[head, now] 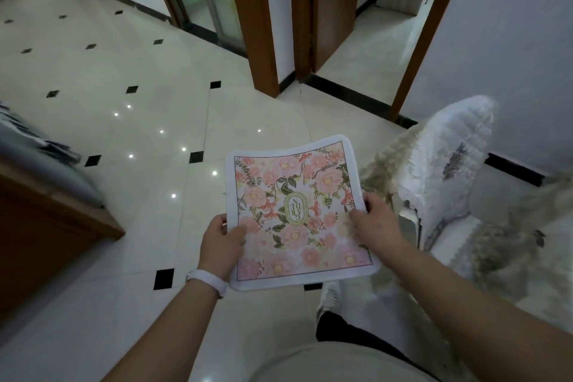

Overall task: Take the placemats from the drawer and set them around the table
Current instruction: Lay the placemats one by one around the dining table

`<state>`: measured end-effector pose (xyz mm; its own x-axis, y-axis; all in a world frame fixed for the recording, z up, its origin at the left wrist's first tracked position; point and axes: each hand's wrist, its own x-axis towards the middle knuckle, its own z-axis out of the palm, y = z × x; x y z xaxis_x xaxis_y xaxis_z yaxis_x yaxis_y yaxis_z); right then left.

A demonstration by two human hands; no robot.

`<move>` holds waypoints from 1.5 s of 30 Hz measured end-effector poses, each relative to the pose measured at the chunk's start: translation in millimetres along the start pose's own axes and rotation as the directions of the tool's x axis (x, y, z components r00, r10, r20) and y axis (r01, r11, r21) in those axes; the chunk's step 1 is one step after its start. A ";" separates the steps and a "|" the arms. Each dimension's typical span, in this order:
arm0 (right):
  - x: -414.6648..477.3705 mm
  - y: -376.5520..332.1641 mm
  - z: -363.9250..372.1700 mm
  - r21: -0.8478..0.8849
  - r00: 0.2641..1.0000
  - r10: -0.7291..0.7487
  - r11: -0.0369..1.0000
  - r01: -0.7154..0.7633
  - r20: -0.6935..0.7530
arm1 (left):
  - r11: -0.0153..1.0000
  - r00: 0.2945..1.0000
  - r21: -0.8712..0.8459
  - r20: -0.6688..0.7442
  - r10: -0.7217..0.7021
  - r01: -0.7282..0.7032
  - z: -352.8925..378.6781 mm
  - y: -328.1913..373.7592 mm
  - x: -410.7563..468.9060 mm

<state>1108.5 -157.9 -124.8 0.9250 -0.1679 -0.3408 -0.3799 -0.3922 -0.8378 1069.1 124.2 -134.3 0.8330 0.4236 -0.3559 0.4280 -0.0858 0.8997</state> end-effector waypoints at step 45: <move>437.9 -192.8 -70.4 0.367 0.644 0.398 0.910 -0.190 -0.653 | 0.974 0.666 0.060 0.739 0.103 -0.217 377.7 332.4 533.5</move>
<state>1586.4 -219.5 -82.4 0.4399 -0.8552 -0.2743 -0.5191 0.0071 -0.8547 1788.2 -18.9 -120.6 0.8580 -0.3927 -0.3311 0.2570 -0.2298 0.9387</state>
